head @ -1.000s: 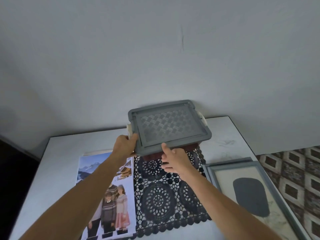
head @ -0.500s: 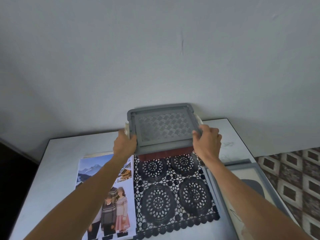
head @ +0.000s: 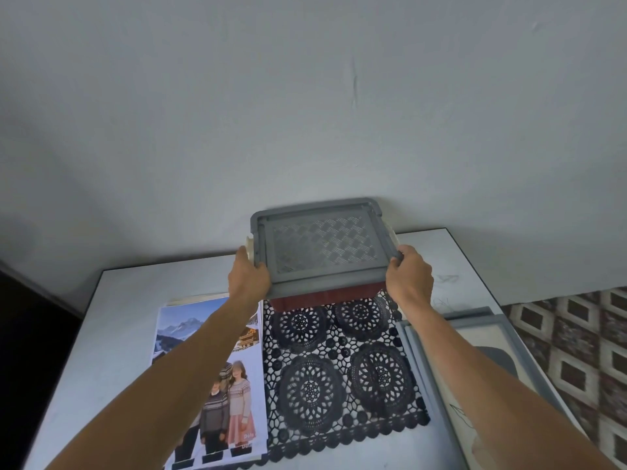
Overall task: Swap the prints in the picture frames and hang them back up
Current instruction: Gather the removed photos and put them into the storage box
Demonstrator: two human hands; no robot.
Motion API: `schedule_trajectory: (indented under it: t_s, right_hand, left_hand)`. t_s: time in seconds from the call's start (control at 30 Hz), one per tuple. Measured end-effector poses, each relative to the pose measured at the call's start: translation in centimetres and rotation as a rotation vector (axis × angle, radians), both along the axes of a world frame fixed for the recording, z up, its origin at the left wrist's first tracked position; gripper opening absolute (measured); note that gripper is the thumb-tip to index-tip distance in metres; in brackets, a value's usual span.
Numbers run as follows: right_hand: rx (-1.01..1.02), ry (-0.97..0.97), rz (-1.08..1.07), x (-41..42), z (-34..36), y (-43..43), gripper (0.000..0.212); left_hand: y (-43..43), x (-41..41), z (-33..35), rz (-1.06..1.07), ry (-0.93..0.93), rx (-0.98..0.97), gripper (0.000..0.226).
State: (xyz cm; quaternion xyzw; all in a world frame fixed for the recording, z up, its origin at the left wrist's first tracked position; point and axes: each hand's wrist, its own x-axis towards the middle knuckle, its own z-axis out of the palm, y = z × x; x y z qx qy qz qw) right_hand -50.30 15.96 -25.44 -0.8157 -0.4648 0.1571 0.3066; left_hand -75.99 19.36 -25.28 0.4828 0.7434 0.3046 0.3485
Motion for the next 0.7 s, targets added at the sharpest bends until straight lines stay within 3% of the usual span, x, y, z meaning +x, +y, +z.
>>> schedule_trajectory:
  t_s: [0.27, 0.33, 0.43, 0.53, 0.7]
  right_hand:
    - [0.167, -0.125, -0.035, 0.3, 0.0, -0.4, 0.023]
    - [0.196, 0.012, -0.043, 0.7, 0.6, -0.3, 0.023]
    - [0.229, 0.367, -0.131, 1.1, 1.6, -0.1, 0.028]
    - [0.296, 0.589, -0.169, 0.9, 1.8, -0.2, 0.033]
    - [0.344, 0.729, -0.127, 0.6, 2.2, -0.5, 0.032]
  left_hand:
    - [-0.3, 0.7, -0.1, -0.032, -0.037, -0.025, 0.032]
    - [-0.2, 0.7, 0.1, 0.037, -0.086, -0.056, 0.037]
    - [-0.1, 1.1, 0.6, 0.094, -0.125, -0.079, 0.045]
    - [-0.2, 1.3, 1.2, 0.113, -0.065, -0.062, 0.046]
    - [-1.0, 1.2, 3.3, 0.187, 0.085, 0.076, 0.044]
